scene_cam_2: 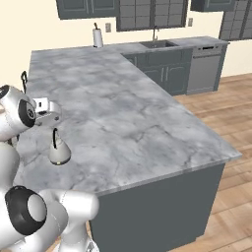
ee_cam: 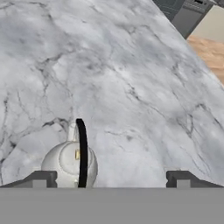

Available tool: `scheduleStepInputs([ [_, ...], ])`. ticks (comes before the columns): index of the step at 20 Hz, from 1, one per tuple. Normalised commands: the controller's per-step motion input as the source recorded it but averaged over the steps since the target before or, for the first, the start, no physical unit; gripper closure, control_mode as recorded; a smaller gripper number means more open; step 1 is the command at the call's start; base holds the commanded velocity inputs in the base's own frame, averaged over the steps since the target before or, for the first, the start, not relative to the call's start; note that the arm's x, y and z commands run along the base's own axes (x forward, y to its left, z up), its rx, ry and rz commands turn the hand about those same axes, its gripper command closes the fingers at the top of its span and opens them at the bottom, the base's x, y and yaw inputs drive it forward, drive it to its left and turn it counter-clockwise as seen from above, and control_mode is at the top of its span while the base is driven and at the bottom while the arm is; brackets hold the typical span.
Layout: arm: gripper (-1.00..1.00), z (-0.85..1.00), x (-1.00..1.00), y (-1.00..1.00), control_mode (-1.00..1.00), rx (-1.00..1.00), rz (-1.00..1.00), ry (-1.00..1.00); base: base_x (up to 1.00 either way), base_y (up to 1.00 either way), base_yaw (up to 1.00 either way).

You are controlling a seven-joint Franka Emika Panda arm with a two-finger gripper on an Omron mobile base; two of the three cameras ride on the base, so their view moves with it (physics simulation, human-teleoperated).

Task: The kettle is done boiling. Turn off the stove, then wait for 300 timesteps before moving the kettle to the dining table.

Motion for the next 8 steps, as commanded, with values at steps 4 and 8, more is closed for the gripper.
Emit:
scheduleStepInputs([
  [4, -1.0, 0.37, -0.44, 0.0, -1.0, -0.08, -0.02, 0.0, 0.0, 0.0, 0.0],
  [8, -1.0, 0.26, -0.44, 0.0, -1.0, -0.09, -0.02, 0.0, 0.0, 0.0, 0.0],
])
